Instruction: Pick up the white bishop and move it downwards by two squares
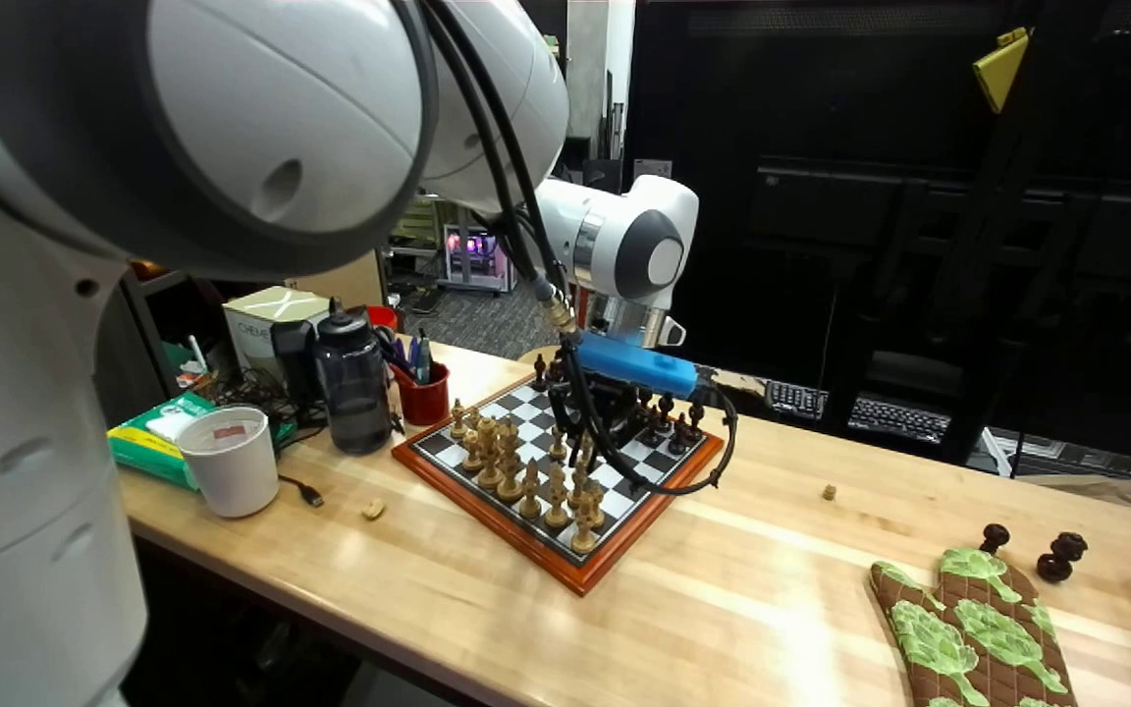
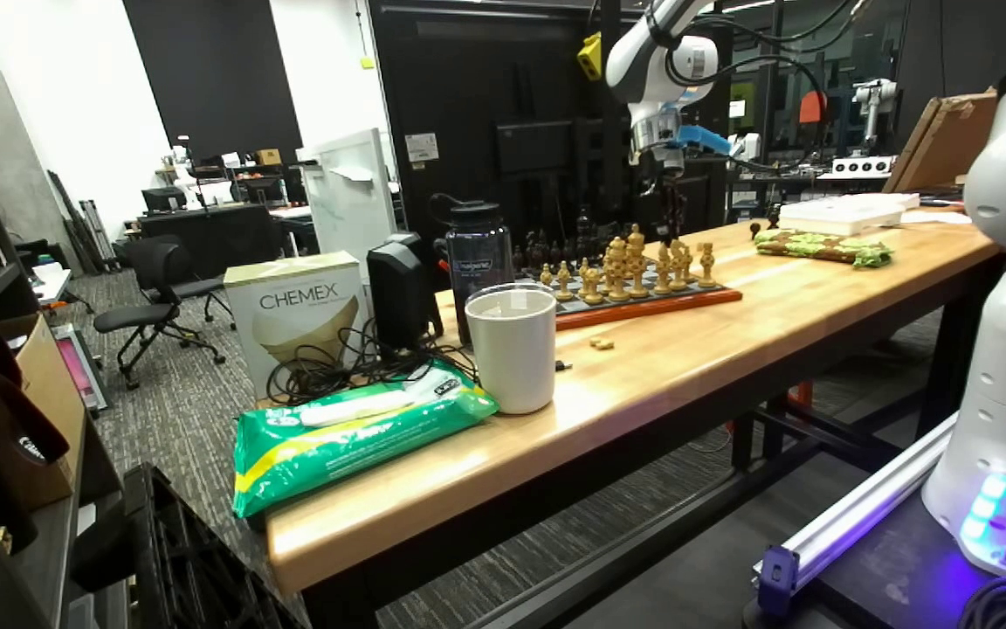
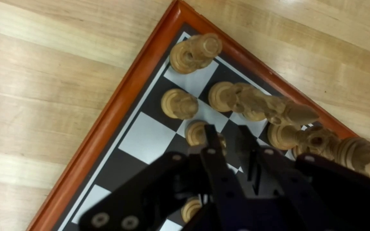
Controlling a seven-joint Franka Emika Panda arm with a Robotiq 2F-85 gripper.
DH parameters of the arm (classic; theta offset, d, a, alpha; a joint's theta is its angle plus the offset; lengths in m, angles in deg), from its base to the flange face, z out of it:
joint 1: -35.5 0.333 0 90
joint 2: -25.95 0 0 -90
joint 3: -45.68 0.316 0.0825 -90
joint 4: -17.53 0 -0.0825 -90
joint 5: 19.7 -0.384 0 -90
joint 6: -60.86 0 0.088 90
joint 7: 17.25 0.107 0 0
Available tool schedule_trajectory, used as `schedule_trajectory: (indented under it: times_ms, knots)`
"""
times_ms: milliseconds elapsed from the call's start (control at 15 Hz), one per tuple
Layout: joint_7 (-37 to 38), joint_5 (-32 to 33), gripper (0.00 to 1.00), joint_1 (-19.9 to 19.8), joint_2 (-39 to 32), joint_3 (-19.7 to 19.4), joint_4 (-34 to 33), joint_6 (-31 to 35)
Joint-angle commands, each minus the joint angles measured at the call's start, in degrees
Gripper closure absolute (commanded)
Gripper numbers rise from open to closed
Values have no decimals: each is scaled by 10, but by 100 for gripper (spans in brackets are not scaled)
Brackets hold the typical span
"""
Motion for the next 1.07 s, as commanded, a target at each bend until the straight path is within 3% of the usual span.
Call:
schedule_trajectory:
  times_ms: [0, 67, 133, 200, 333, 600, 1000]
  knots:
    - [2, 17, 60, 2, 32, 3, 7, -5]
    - [4, 21, 57, 3, 40, 3, 9, -4]
    - [6, 23, 41, 4, 47, 3, 11, -3]
    - [10, 26, 32, 5, 60, 3, 15, -3]
    - [33, 29, 27, 9, 89, 3, 29, 2]
    - [86, 36, 2, 21, 167, 6, 88, 35]
    - [174, 76, 0, 37, 316, 18, 205, 40]
